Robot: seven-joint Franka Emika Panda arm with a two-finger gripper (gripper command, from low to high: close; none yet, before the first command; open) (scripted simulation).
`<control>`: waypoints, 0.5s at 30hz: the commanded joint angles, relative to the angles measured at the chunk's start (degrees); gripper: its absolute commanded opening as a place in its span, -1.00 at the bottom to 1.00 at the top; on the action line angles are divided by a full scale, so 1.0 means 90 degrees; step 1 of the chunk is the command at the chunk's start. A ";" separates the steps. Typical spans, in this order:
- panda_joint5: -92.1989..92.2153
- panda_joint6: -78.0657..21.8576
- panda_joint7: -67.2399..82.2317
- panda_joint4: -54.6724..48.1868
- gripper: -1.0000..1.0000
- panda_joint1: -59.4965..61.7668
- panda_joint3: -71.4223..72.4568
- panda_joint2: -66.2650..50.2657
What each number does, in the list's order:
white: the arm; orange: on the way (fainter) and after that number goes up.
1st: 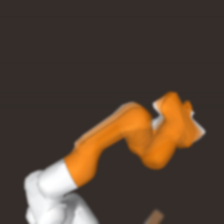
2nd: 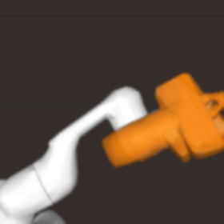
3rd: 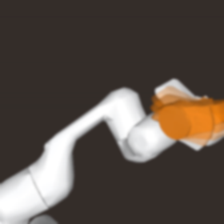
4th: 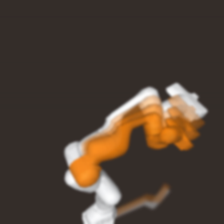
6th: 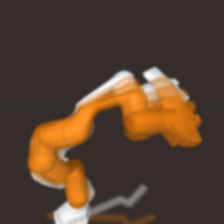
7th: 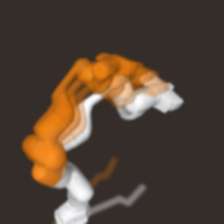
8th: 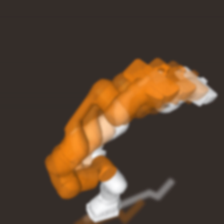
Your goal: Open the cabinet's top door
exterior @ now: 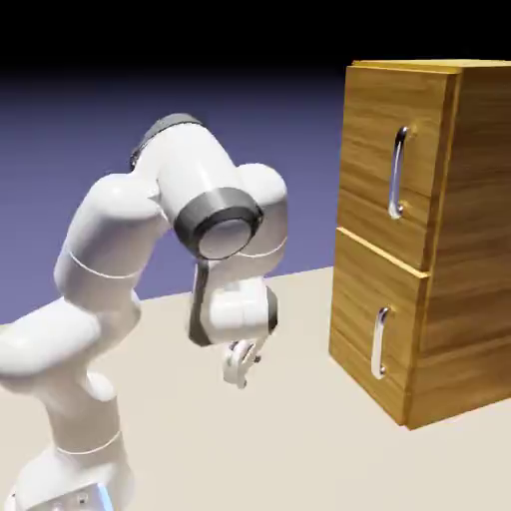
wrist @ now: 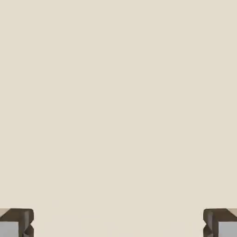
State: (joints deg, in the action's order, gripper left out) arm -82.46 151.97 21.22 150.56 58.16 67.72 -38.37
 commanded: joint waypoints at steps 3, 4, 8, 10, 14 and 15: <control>-0.0804 -0.0215 0.0621 -0.0102 0.00 0.0574 0.0660 -0.0692; -0.1072 -0.0286 0.0828 -0.0136 0.00 0.0765 0.0880 -0.0923; -0.2143 -0.0573 0.1655 -0.0271 0.00 0.1530 0.1760 -0.1846; -0.2679 -0.0716 0.2069 -0.0339 0.00 0.1912 0.2200 -0.2307; -0.3750 -0.1002 0.2896 -0.0475 0.00 0.2676 0.3080 -0.3230; -0.4018 -0.1074 0.3103 -0.0509 0.00 0.2868 0.3300 -0.3461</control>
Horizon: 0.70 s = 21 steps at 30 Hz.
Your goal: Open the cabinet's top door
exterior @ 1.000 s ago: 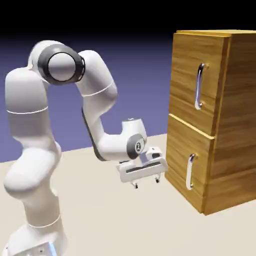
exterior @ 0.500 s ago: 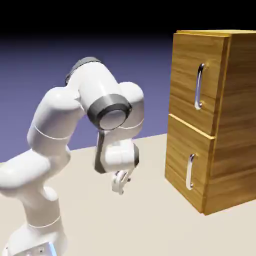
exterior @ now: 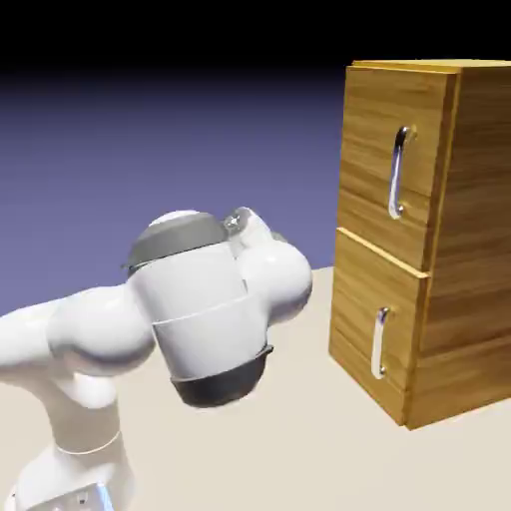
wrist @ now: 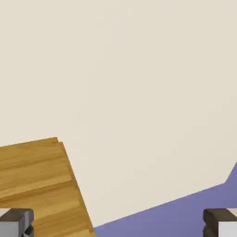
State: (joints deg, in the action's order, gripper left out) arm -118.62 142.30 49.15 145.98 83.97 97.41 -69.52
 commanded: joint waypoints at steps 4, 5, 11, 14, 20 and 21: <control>-0.1072 -0.0286 0.0828 -0.0136 0.00 0.0765 0.0880 -0.0923; -0.1340 -0.0358 0.1035 -0.0170 0.00 0.0956 0.1100 -0.1154; -0.2572 -0.0688 0.1987 -0.0326 0.00 0.1836 0.2112 -0.2216; -0.2841 -0.0646 0.1986 -0.1018 0.00 0.1172 0.1877 -0.2080; -0.3057 -0.1463 0.1559 -0.0668 -1.00 0.1212 0.2051 -0.1957; -0.3074 -0.1740 0.1429 -0.0493 -1.00 0.1281 0.2138 -0.1919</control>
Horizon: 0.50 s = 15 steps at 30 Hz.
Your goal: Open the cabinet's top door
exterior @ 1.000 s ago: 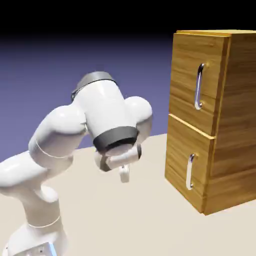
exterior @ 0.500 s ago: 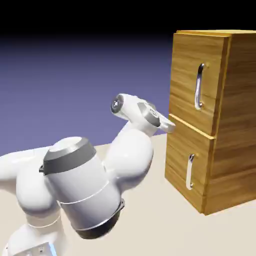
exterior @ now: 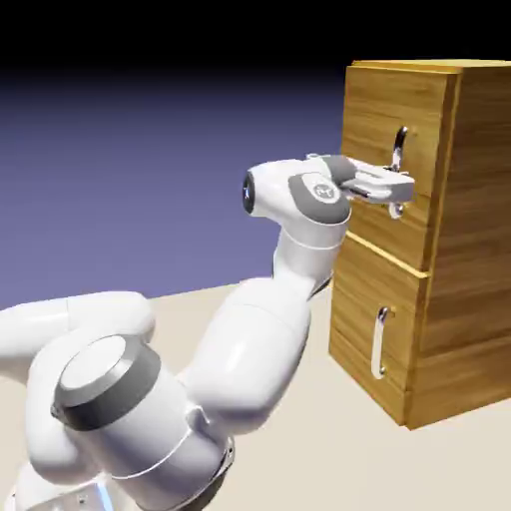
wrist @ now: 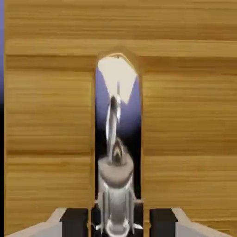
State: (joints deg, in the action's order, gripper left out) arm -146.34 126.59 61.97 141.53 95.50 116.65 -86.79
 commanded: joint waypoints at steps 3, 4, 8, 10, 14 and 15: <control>0.0029 -0.0824 -0.0356 0.0478 -1.00 0.0154 0.0277 0.0142; 0.0058 -0.1101 -0.0467 0.0621 -1.00 0.0188 0.0374 0.0198; 0.0264 -0.2208 -0.0881 0.1104 -1.00 0.0231 0.0783 0.0458; 0.0414 -0.2762 -0.1074 0.1292 -1.00 0.0196 0.0993 0.0611; 0.0793 -0.3869 -0.1452 0.1561 -1.00 0.0017 0.1411 0.0970; 0.0903 -0.4146 -0.1547 0.1605 -1.00 -0.0050 0.1511 0.1071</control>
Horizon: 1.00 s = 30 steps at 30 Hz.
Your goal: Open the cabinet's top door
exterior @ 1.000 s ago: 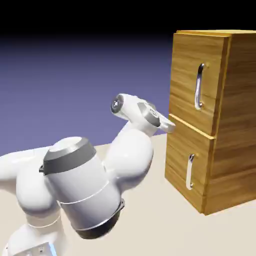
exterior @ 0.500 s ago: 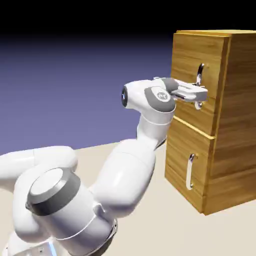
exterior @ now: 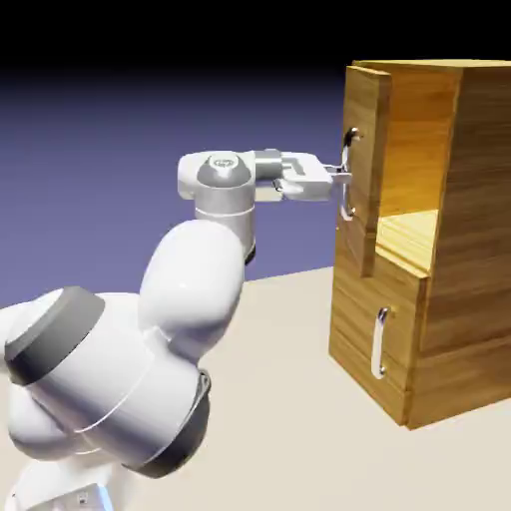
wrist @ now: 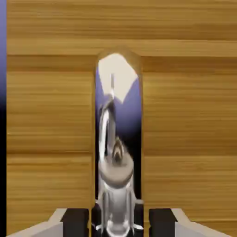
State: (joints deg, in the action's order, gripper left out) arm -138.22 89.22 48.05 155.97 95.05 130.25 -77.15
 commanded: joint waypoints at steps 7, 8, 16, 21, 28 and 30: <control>0.0928 -0.1931 -0.0720 0.0041 -1.00 -0.0700 0.0595 0.0880; 0.1085 -0.2207 -0.0837 0.0005 -1.00 -0.0833 0.0657 0.1034; 0.2684 -0.4395 -0.2042 -0.0808 -1.00 -0.2248 0.0746 0.2616; 0.3877 -0.5348 -0.2925 -0.1765 -1.00 -0.3277 0.0297 0.3769; 0.5463 -0.5797 -0.3847 -0.3256 -1.00 -0.4540 -0.0830 0.5384; 0.5864 -0.5763 -0.3982 -0.3640 -1.00 -0.4851 -0.1222 0.5845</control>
State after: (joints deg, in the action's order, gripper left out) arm -85.41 37.30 12.18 123.22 51.40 119.26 -24.54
